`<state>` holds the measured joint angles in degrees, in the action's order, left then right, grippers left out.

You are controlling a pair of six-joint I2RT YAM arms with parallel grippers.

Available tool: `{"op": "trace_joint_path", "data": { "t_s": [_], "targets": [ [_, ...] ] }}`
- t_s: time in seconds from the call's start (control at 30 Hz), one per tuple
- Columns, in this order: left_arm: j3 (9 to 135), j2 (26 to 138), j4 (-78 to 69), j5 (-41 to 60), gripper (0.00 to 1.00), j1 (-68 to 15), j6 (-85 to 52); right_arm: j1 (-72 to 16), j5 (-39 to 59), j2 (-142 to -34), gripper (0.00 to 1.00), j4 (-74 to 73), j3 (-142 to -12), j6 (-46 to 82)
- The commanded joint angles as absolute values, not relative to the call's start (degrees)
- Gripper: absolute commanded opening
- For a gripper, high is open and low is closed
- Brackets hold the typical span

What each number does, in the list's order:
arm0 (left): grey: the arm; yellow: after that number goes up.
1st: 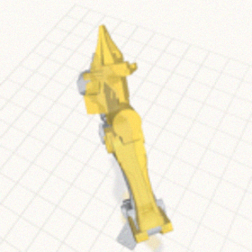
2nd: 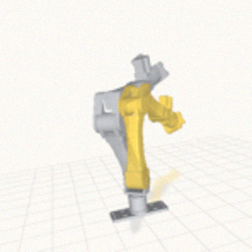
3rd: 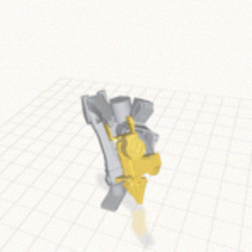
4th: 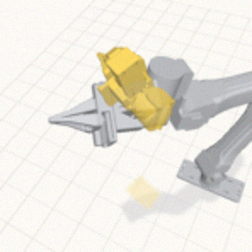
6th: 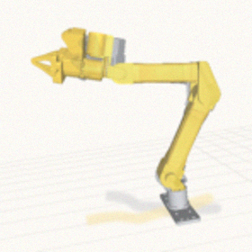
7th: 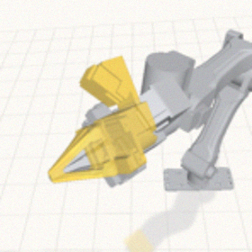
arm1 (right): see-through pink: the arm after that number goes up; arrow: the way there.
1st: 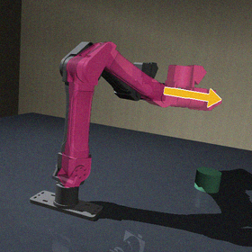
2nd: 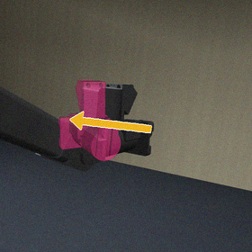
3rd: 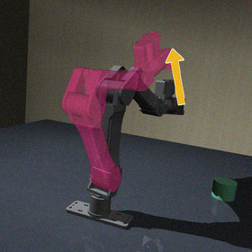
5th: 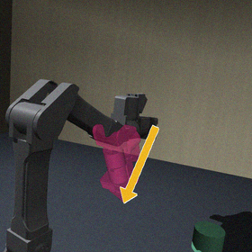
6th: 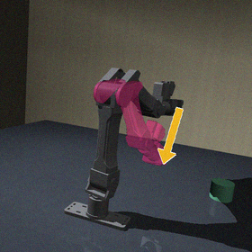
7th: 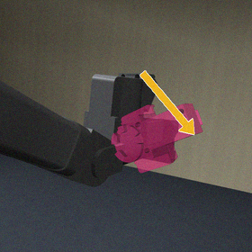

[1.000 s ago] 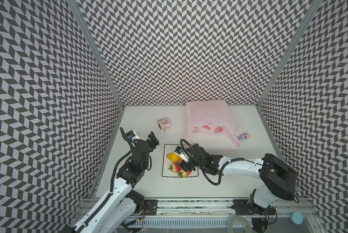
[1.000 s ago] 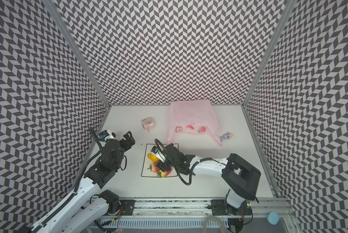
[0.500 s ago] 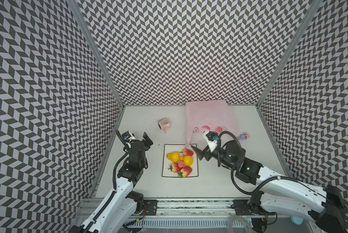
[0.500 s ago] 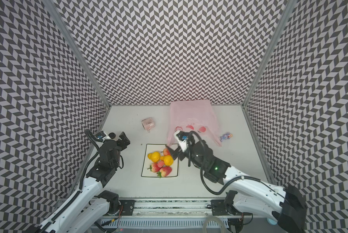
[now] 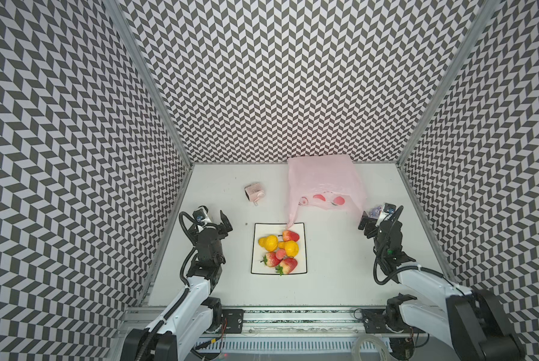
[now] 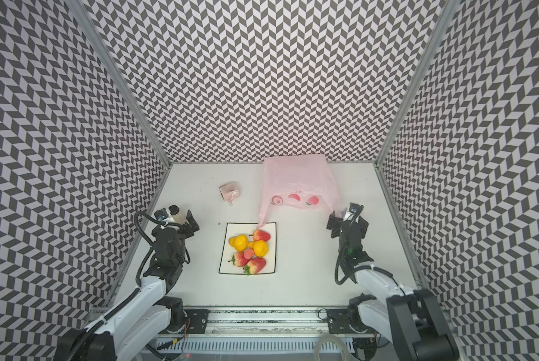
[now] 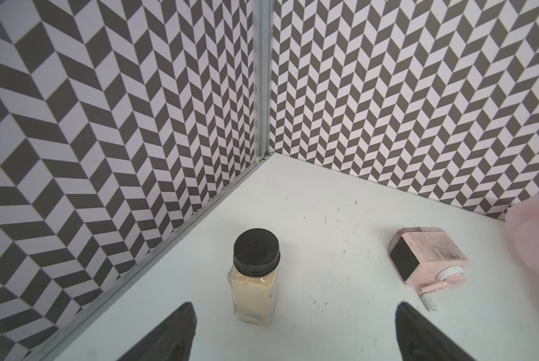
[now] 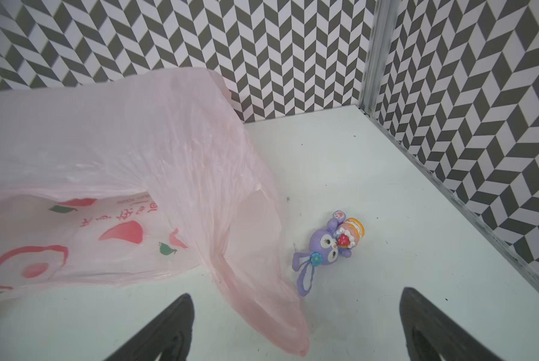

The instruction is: Take the fake fruits out of the plastic bag

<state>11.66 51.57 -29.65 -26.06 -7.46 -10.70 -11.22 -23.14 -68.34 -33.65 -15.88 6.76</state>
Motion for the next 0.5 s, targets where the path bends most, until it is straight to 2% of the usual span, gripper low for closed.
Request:
{"op": "trace_joint_path", "data": {
  "t_s": [0.0,0.1,0.2,0.33,0.37,0.47],
  "targets": [
    [9.4,55.5,-45.4,-21.5,1.00,-5.9,-6.7,-10.0,-21.2,-74.9,0.99,-56.3,-14.8,3.0],
    [8.3,60.6,-51.3,-17.5,1.00,-4.2,-7.2,-9.7,-17.4,-81.0,0.99,-66.7,-14.6,-2.7],
    [7.2,66.4,-57.7,-15.1,1.00,-3.4,-7.3,-7.3,-15.8,-83.0,0.99,-67.3,-14.8,-1.4],
    [7.3,71.7,-65.6,-12.3,1.00,-2.8,-6.2,-4.8,-13.2,-90.8,0.99,-86.7,-8.5,0.0],
    [7.4,73.6,-68.1,-11.5,1.00,-2.7,-5.3,-4.7,-12.9,-90.5,1.00,-86.5,-8.6,0.1],
    [10.7,76.7,-66.6,-8.9,1.00,-2.4,-2.1,-3.0,-11.5,-87.0,0.99,-73.4,-12.2,2.1]
  ]
}}
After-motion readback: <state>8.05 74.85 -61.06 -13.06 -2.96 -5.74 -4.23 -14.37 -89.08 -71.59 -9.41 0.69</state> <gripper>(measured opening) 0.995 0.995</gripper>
